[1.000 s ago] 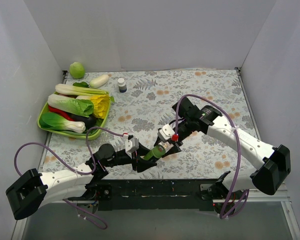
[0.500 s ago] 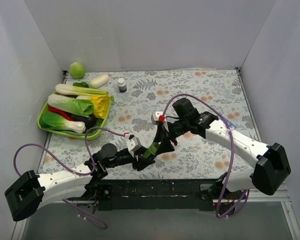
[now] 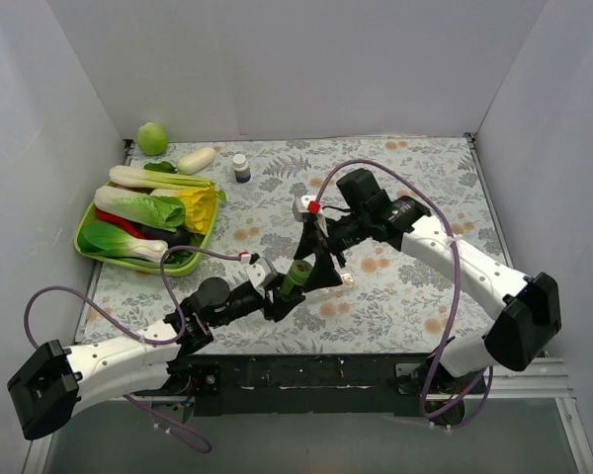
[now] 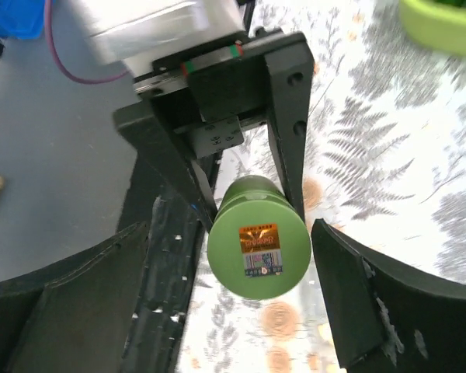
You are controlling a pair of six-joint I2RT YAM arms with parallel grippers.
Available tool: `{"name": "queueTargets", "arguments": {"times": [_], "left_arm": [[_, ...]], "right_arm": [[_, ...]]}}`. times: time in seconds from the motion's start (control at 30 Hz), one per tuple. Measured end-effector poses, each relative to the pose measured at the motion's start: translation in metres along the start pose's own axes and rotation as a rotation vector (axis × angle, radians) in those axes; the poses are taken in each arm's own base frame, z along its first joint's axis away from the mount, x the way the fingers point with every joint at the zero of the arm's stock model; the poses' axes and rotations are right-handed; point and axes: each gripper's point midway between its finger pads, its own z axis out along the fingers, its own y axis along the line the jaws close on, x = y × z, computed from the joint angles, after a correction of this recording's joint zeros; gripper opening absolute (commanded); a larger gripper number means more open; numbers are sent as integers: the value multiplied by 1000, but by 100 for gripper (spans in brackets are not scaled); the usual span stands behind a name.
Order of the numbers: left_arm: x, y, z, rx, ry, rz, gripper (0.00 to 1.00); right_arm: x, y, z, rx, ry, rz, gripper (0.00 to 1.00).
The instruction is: Sort the pills into containers
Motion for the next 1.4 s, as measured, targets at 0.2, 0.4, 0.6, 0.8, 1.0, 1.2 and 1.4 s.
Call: {"name": "queueTargets", "arguments": {"times": [0.2,0.4,0.6,0.8,1.0,1.2,1.4], "left_arm": [[-27,-10,-7,41,-89,14,0],[-21,-17,-10,81,-70,12,0],[-21,-23,-11,115,-80,11,0],[-19,-31,-10,165,-73,4,0],[-14,-38,-8,209,-57,-9,0],[-9,-43,-6,238,-32,-15,0],[-6,-48,-7,267,-19,-19,0]], "right_arm": [[-9,24,-25,-32,44,-330,95],[14,31,-33,-79,113,-453,97],[21,37,-38,-107,151,-511,98],[21,38,-39,-130,151,-580,97],[16,32,-32,-154,132,-596,91],[10,32,-21,-205,128,-599,79],[18,41,-10,-251,164,-587,55]]}}
